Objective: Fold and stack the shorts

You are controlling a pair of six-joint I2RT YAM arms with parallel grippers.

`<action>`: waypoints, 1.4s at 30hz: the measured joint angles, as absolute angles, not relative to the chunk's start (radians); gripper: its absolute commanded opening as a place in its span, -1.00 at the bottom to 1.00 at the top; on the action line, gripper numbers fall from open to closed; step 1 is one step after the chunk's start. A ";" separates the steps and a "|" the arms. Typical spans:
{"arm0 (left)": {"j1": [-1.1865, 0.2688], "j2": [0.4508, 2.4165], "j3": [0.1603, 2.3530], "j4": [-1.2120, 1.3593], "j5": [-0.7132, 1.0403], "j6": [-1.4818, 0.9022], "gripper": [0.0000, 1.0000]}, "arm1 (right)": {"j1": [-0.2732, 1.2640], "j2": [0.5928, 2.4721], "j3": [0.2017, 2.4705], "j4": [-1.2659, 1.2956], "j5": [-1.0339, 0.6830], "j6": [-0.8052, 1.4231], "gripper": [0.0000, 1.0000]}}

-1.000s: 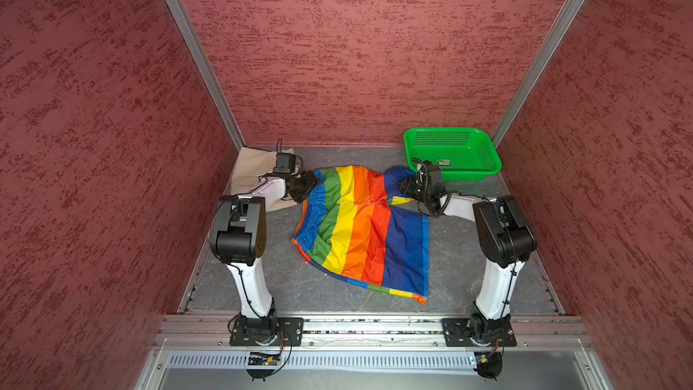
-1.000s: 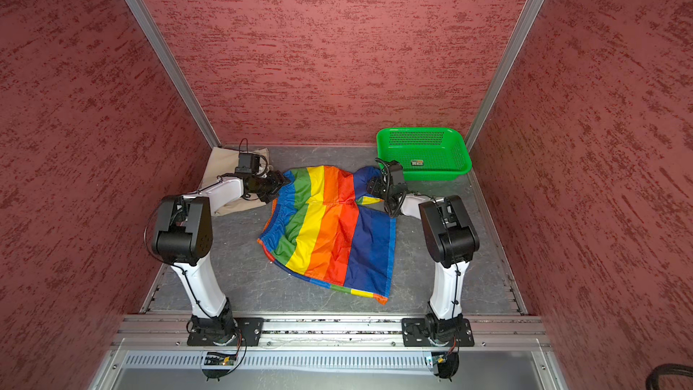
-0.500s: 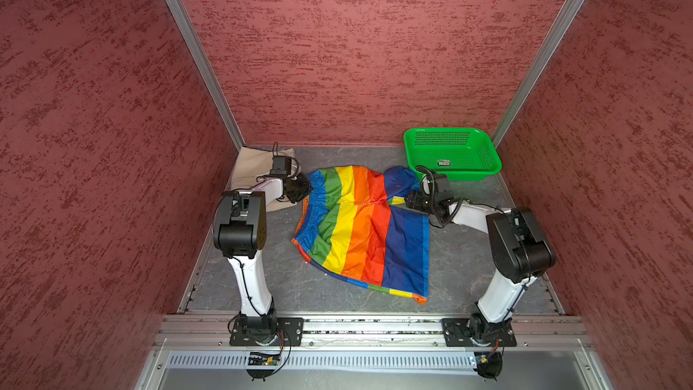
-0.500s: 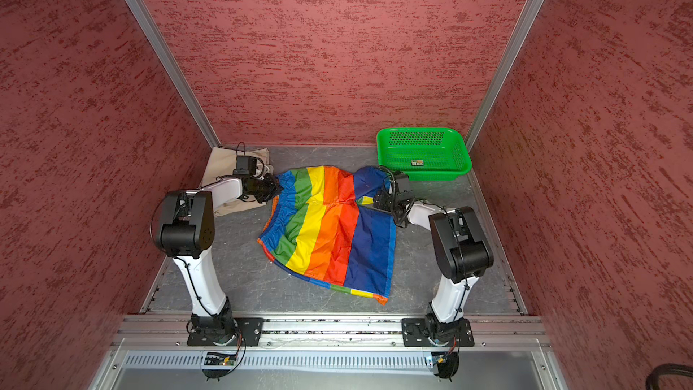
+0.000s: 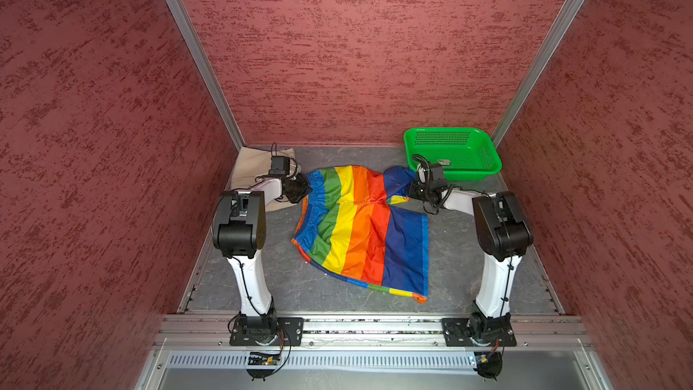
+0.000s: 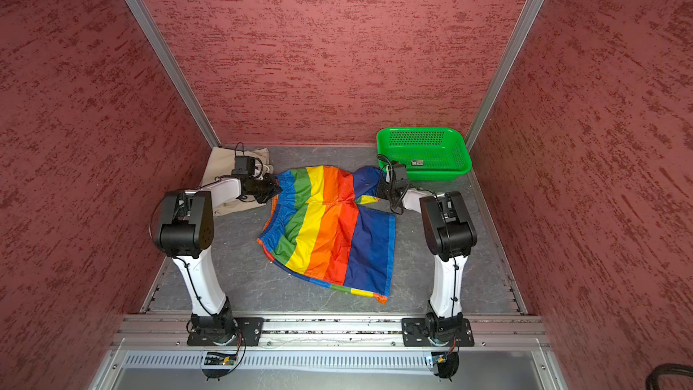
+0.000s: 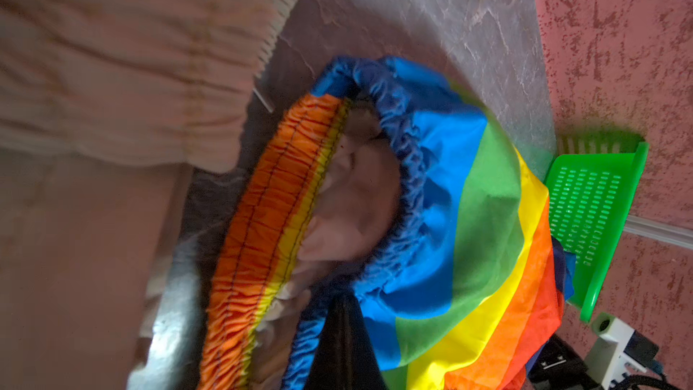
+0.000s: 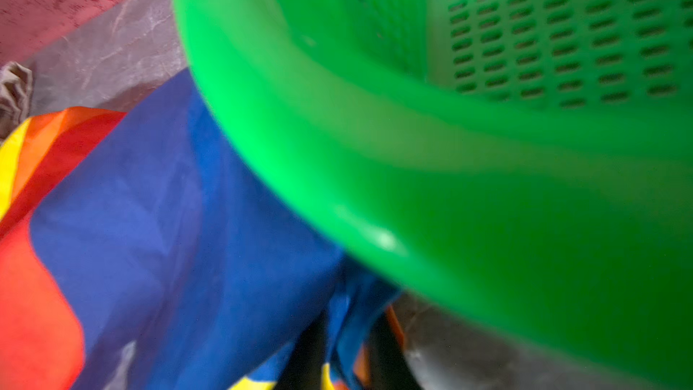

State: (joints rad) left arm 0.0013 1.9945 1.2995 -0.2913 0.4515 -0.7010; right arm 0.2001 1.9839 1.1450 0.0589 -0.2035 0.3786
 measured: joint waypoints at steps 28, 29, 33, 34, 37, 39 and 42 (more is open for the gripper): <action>-0.022 1.951 1.280 -0.228 0.540 -0.716 0.36 | 0.135 1.562 0.620 0.064 -0.139 0.445 -0.96; -0.049 1.956 1.306 -0.234 0.538 -0.709 0.36 | 0.135 1.566 0.621 0.064 -0.142 0.445 -0.97; -0.120 1.995 1.402 -0.239 0.517 -0.698 0.26 | 0.135 1.585 0.630 0.066 -0.152 0.445 -0.98; -0.131 2.009 1.424 -0.241 0.511 -0.696 0.17 | 0.135 1.587 0.632 0.067 -0.154 0.445 -0.99; -0.146 2.064 1.491 -0.270 0.478 -0.680 -0.08 | 0.135 1.588 0.632 0.075 -0.162 0.444 -1.00; -0.148 2.097 1.524 -0.294 0.449 -0.666 -0.09 | 0.135 1.588 0.632 0.084 -0.165 0.444 -1.00; -0.148 2.120 1.540 -0.334 0.400 -0.651 -0.07 | 0.135 1.588 0.634 0.084 -0.167 0.437 -1.00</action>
State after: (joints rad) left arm -0.1478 2.1197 1.5398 -0.3340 0.3996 -0.6514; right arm 0.1352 1.5879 0.6338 0.0841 -0.1669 0.4374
